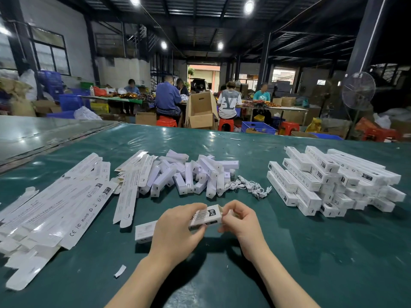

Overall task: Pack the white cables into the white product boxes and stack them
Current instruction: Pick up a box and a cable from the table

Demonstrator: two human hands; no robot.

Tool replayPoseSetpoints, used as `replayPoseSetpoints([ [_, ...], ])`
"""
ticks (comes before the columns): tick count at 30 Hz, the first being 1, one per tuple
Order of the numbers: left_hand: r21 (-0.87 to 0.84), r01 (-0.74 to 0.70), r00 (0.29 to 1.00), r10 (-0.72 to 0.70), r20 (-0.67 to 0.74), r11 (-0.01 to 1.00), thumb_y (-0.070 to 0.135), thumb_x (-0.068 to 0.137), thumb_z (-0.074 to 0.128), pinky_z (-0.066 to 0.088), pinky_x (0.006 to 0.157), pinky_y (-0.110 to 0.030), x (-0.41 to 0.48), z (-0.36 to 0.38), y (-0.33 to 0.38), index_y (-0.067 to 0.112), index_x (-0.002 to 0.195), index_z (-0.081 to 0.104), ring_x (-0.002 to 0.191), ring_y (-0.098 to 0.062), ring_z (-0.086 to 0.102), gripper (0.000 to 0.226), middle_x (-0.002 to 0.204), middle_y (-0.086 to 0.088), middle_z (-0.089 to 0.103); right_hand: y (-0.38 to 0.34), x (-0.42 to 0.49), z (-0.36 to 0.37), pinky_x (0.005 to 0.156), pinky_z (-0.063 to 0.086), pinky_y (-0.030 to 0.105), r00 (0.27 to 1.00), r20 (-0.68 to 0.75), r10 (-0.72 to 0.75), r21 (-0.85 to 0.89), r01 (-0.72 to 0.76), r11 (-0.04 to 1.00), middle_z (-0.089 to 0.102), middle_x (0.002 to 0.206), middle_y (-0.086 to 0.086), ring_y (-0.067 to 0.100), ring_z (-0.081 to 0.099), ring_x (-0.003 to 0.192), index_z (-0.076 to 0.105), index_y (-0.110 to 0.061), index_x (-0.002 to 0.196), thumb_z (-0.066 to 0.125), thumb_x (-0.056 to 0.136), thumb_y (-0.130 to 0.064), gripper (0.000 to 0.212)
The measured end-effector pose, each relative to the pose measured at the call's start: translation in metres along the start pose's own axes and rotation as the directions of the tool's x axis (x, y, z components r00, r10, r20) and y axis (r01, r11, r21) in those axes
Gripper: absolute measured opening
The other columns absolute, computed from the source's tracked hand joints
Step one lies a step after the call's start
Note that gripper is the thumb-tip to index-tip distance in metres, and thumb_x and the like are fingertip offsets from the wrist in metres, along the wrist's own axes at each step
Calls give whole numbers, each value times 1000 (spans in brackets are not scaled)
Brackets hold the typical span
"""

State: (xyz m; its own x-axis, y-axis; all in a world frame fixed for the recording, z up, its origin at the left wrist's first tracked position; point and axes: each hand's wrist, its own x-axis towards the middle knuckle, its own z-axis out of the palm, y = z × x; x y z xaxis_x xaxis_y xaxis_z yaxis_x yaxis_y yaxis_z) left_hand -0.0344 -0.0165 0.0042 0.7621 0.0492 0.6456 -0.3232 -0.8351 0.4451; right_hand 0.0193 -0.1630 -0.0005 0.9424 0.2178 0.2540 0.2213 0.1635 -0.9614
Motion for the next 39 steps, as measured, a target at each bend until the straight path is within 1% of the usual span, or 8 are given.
replayPoseSetpoints([
  [5,47,41,999,-40,-21,998,5,58,80,43,69,-27,1,-1,-6,17,93,72,77,-19,67,38,86,7,72,2,-2,4,51,37,15,993,95,-73,-355,103,929,40,49,-9,5,37,44,55,-20,67,58,80,3,26],
  [11,27,-62,995,60,76,998,5,60,65,49,71,-33,-1,0,-4,19,89,71,79,-19,66,33,85,8,71,2,-4,6,58,29,26,963,246,-114,-717,260,646,41,59,-6,6,36,57,37,-26,62,52,81,-7,31],
  [17,-77,55,998,-58,-35,995,5,64,70,35,71,-16,2,-2,-3,23,107,56,87,-13,62,48,96,18,67,-1,-5,18,45,35,21,997,44,66,-157,-59,986,46,56,-2,12,43,45,42,-21,89,34,93,-1,22],
  [21,-120,-5,998,-2,-62,993,4,65,74,36,73,-15,1,-1,5,20,112,54,90,-15,64,53,100,14,69,-3,-3,14,43,34,20,984,32,177,157,-180,971,49,49,-1,13,43,38,43,-17,88,31,98,-14,16],
  [25,-150,-59,994,45,-99,987,4,64,75,41,77,-20,2,0,10,20,109,57,87,-16,65,51,99,11,70,-6,-1,11,46,37,17,947,121,298,539,-315,781,58,56,-2,8,47,39,50,-17,76,28,97,-38,36],
  [29,-135,-113,984,92,-150,984,4,65,73,43,78,-25,4,1,13,12,105,66,85,-18,66,41,94,2,71,-8,0,7,50,37,20,934,200,295,573,-356,739,62,58,-5,6,54,42,53,-19,81,43,82,-37,20],
  [35,-62,-210,976,205,-74,976,15,68,67,51,79,-34,8,-4,14,17,114,65,90,-19,63,46,101,6,69,-6,-2,9,50,37,21,922,263,284,494,-382,781,60,57,-3,7,52,43,59,-15,89,47,74,-39,31],
  [39,-12,-232,970,231,-75,973,21,70,69,50,69,-40,9,-4,14,21,98,68,83,-20,59,28,95,8,66,-4,-3,10,54,34,22,916,289,279,471,-390,792,58,64,-2,7,50,47,57,-15,90,50,73,-38,30],
])
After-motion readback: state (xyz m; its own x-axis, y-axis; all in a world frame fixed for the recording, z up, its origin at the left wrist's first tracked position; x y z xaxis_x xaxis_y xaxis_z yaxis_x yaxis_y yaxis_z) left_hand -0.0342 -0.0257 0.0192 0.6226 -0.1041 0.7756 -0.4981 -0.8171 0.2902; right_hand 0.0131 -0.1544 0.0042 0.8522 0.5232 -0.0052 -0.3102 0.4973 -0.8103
